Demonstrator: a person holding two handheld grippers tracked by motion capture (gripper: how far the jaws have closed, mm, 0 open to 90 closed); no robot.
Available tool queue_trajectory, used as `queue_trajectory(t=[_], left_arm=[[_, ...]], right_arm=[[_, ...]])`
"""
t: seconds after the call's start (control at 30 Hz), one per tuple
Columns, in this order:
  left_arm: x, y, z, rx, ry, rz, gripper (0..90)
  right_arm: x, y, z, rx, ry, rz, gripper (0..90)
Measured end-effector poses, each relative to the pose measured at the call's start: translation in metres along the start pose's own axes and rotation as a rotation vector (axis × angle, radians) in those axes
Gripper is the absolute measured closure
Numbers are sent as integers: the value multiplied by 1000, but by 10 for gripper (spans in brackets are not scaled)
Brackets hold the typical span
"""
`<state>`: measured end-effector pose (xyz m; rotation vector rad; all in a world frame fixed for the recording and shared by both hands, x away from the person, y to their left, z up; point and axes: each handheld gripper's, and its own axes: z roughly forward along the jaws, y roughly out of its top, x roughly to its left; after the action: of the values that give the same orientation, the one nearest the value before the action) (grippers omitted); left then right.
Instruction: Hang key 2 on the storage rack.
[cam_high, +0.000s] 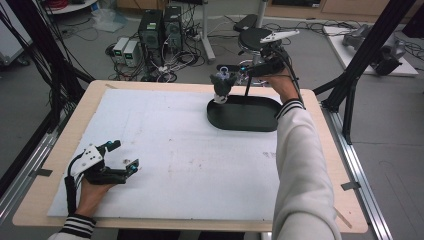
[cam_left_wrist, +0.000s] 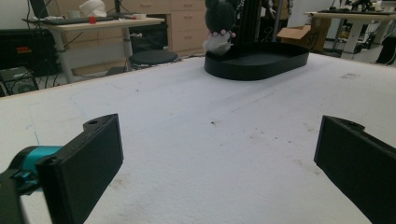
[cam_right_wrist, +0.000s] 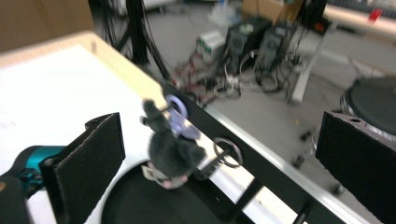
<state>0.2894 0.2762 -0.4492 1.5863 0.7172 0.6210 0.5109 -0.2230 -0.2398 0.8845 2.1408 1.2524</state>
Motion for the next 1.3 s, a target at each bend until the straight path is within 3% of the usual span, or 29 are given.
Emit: queue_trajectory(t=[0.1,0.23,0.3,0.47,0.67,0.8,0.87,0.9,0.93,1.3], left_arm=[[0,0,0,-4,0,-7,17],[0,-1,-3,-31,0,1,17],[-1,-1,-4,-39,-2,4,17],[-1,-2,-4,-41,0,8,17],[-1,-2,-4,-40,5,5,17],[-2,-2,-4,-42,2,13,17],[-1,-2,-4,-42,1,13,17],[-1,-2,-4,-43,0,12,17],[-1,-2,-4,-41,1,13,17],[-2,-2,-4,-42,-2,18,17]], right_arm=[[9,-2,-16,1,22,3,6],[27,-12,-43,-98,26,-7,6],[36,-22,-55,-107,33,11,6],[60,-54,-83,-170,19,-3,6],[91,-109,-110,-267,-14,9,6],[103,-146,-116,-288,-38,27,6],[109,-161,-115,-284,-27,44,6],[112,-167,-114,-259,-30,53,6],[115,-174,-114,-284,-45,30,6],[138,-231,-108,-352,-83,72,6]])
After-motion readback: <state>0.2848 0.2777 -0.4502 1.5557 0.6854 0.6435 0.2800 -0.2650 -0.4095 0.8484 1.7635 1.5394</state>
